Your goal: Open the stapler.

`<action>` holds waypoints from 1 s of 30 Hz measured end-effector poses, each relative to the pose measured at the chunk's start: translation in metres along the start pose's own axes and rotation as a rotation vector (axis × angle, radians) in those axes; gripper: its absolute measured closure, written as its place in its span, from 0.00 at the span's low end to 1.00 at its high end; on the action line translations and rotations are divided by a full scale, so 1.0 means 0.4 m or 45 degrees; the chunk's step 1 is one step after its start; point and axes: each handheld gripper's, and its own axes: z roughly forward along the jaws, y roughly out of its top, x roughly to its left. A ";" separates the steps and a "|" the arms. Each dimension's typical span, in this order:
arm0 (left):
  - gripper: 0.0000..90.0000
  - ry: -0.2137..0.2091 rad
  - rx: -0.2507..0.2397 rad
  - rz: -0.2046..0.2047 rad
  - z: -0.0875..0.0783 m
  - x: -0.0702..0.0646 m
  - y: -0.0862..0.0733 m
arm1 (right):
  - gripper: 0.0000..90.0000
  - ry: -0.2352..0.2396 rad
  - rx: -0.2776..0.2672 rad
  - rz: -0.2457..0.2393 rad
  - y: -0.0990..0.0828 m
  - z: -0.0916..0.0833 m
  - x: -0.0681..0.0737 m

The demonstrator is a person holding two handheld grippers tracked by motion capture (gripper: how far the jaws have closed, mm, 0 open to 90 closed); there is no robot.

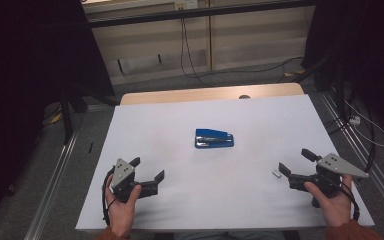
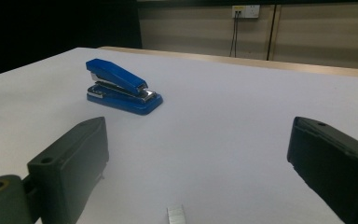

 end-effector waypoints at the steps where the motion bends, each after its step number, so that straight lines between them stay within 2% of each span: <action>1: 0.04 0.003 0.013 0.014 0.001 -0.001 0.000 | 0.06 0.007 0.000 -0.004 0.000 0.002 0.002; 6: 0.04 0.006 0.029 0.012 0.007 -0.003 -0.001 | 0.06 0.021 0.006 -0.017 0.001 0.008 0.010; 8: 0.06 -0.033 0.043 0.009 0.006 -0.001 0.000 | 0.06 0.018 0.006 -0.026 0.004 0.012 0.010; 15: 0.06 -0.052 0.029 0.030 0.011 -0.005 0.008 | 0.05 0.004 0.009 -0.028 0.008 0.023 0.008; 16: 0.06 -0.087 0.045 0.025 0.019 -0.004 0.008 | 0.05 0.006 0.008 -0.028 0.010 0.027 0.011; 17: 0.06 -0.087 0.045 0.025 0.019 -0.004 0.008 | 0.05 0.006 0.008 -0.028 0.010 0.027 0.011; 18: 0.06 -0.119 0.064 0.027 0.030 -0.006 0.007 | 0.05 0.012 0.008 -0.034 0.011 0.032 0.015; 25: 0.06 -0.120 0.067 0.052 0.044 -0.017 0.008 | 0.04 0.043 0.019 -0.079 0.013 0.054 0.036; 26: 0.06 -0.090 0.050 0.043 0.041 -0.017 0.009 | 0.04 0.022 0.013 -0.128 0.017 0.062 0.045; 27: 0.06 -0.090 0.050 0.043 0.041 -0.017 0.009 | 0.04 0.022 0.013 -0.128 0.017 0.062 0.045; 28: 0.06 -0.119 0.028 0.026 0.041 -0.014 0.012 | 0.03 0.041 0.015 -0.096 0.018 0.072 0.051; 30: 0.06 -0.123 0.032 0.024 0.042 -0.013 0.013 | 0.03 0.053 0.027 -0.097 0.019 0.080 0.056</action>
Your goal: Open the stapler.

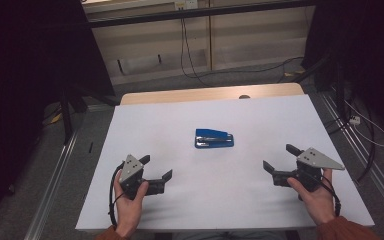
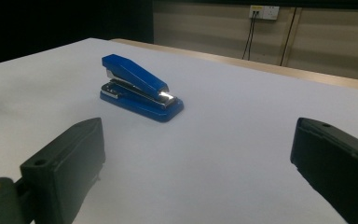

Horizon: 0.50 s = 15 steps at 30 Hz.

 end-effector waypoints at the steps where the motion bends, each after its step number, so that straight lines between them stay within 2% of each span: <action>1: 0.06 0.000 0.000 0.000 0.000 0.000 0.000 | 0.03 0.000 0.000 0.000 0.000 0.000 0.000; 3: 0.06 -0.005 0.006 0.001 0.004 -0.001 0.000 | 0.03 0.005 0.002 0.000 0.003 0.007 0.007; 6: 0.06 0.008 0.019 0.061 0.023 -0.013 0.010 | 0.03 0.033 0.010 -0.007 0.005 0.021 0.016; 9: 0.04 0.010 0.022 0.069 0.032 -0.021 0.014 | 0.03 0.066 0.035 -0.001 0.004 0.030 0.019; 10: 0.04 -0.015 0.027 0.067 0.039 -0.024 0.015 | 0.03 0.082 0.056 -0.009 0.001 0.038 0.023; 12: 0.05 -0.018 0.036 0.066 0.044 -0.024 0.014 | 0.03 0.089 0.061 -0.015 0.001 0.045 0.027; 15: 0.06 0.001 0.028 0.069 0.049 -0.023 0.015 | 0.03 0.093 0.056 -0.018 0.004 0.054 0.033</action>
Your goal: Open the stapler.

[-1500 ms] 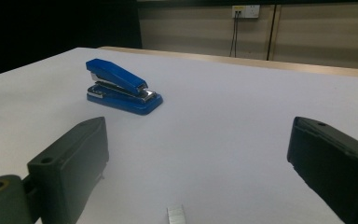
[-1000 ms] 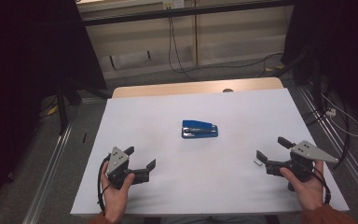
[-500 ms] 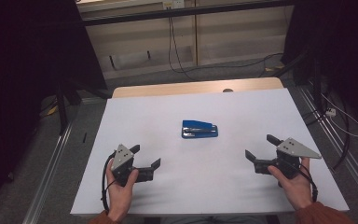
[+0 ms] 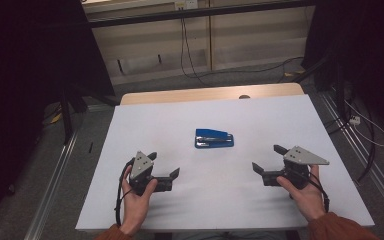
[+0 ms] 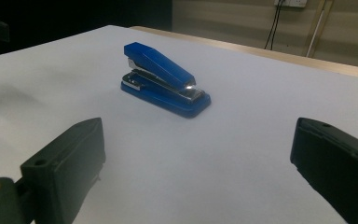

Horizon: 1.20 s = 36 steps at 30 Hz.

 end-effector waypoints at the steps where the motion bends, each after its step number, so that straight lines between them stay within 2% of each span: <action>1: 0.07 0.002 -0.001 -0.013 0.006 0.003 0.003 | 0.03 -0.002 -0.003 0.001 0.001 0.003 0.001; 4: 0.07 -0.001 0.000 -0.019 0.016 0.002 0.006 | 0.04 -0.007 0.002 0.009 0.003 0.018 0.004; 6: 0.07 -0.037 0.012 -0.036 0.033 -0.004 0.014 | 0.04 0.001 0.007 0.002 0.006 0.027 0.008; 10: 0.07 -0.054 0.007 -0.019 0.049 -0.012 0.020 | 0.04 0.013 0.004 -0.009 0.010 0.039 0.017; 11: 0.07 -0.069 0.010 -0.006 0.061 -0.015 0.023 | 0.04 0.017 0.011 -0.040 0.012 0.047 0.024; 17: 0.06 -0.094 0.011 0.011 0.089 -0.024 0.035 | 0.04 0.040 0.022 -0.061 0.016 0.062 0.042; 20: 0.06 -0.077 0.000 0.042 0.098 -0.024 0.041 | 0.04 0.049 0.025 -0.056 0.018 0.066 0.047; 21: 0.06 -0.088 -0.012 0.014 0.109 -0.022 0.045 | 0.04 0.061 0.026 -0.052 0.021 0.073 0.052; 25: 0.06 -0.092 -0.006 0.031 0.124 -0.022 0.052 | 0.05 0.087 0.053 -0.075 0.028 0.085 0.060; 26: 0.06 -0.117 0.000 0.026 0.136 -0.023 0.054 | 0.06 0.089 0.063 -0.093 0.030 0.094 0.064; 31: 0.07 -0.129 0.006 0.039 0.167 -0.014 0.062 | 0.08 0.119 0.105 -0.085 0.036 0.115 0.070; 36: 0.07 -0.129 0.016 0.027 0.182 -0.005 0.067 | 0.10 0.152 0.105 -0.064 0.047 0.132 0.072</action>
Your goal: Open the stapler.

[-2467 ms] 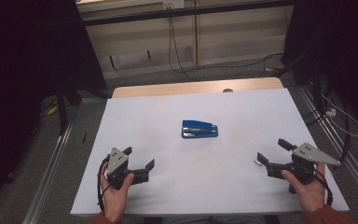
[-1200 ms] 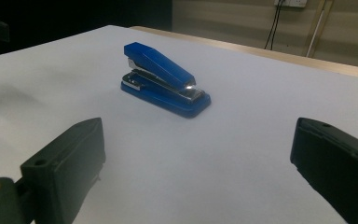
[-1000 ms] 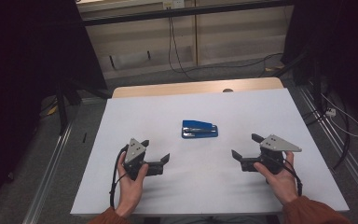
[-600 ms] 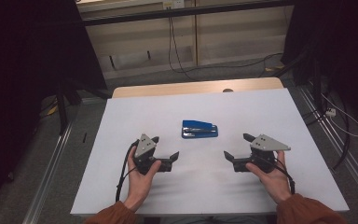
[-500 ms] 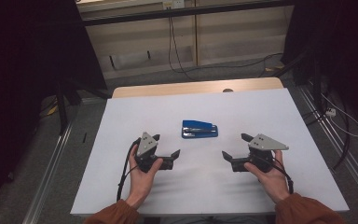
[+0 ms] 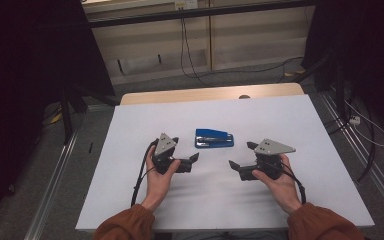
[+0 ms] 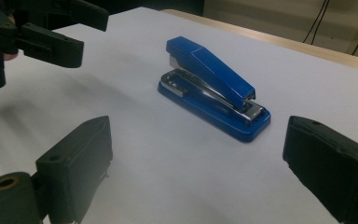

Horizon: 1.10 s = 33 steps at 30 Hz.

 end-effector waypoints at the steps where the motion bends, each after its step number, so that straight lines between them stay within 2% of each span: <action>1: 0.07 0.002 0.003 -0.004 0.003 0.002 0.002 | 0.10 0.000 0.000 0.000 0.000 0.000 0.000; 3: 0.07 0.001 0.001 -0.016 0.010 0.010 0.006 | 0.13 0.011 0.003 0.032 0.000 0.015 -0.003; 6: 0.07 0.010 0.003 -0.023 0.015 0.019 0.008 | 0.12 0.008 0.019 0.027 0.002 0.025 -0.001; 7: 0.07 0.032 0.014 -0.005 0.020 0.026 0.013 | 0.12 0.003 0.022 0.007 0.008 0.034 0.003; 9: 0.07 0.044 0.020 0.011 0.023 0.031 0.020 | 0.11 0.002 0.016 -0.005 0.017 0.043 0.007; 12: 0.06 0.047 0.003 -0.004 0.025 0.035 0.025 | 0.10 -0.012 0.017 -0.023 0.024 0.052 0.010; 13: 0.06 0.043 -0.016 -0.036 0.025 0.040 0.027 | 0.10 -0.032 0.025 -0.046 0.028 0.063 0.010; 14: 0.06 0.043 -0.016 -0.036 0.025 0.040 0.027 | 0.10 -0.032 0.025 -0.046 0.028 0.063 0.010; 15: 0.06 0.052 -0.019 -0.028 0.025 0.044 0.030 | 0.10 -0.012 0.037 -0.038 0.029 0.077 0.008; 20: 0.06 0.051 -0.017 0.005 0.030 0.058 0.051 | 0.10 -0.001 0.041 -0.025 0.026 0.108 0.013; 25: 0.06 0.067 -0.012 -0.002 0.042 0.073 0.059 | 0.08 0.023 0.009 -0.006 0.030 0.130 0.016; 31: 0.06 0.104 -0.017 -0.026 0.058 0.095 0.077 | 0.11 0.013 0.013 0.008 0.039 0.152 0.007; 33: 0.06 0.082 -0.034 -0.025 0.065 0.096 0.095 | 0.12 0.018 0.019 0.016 0.038 0.162 0.005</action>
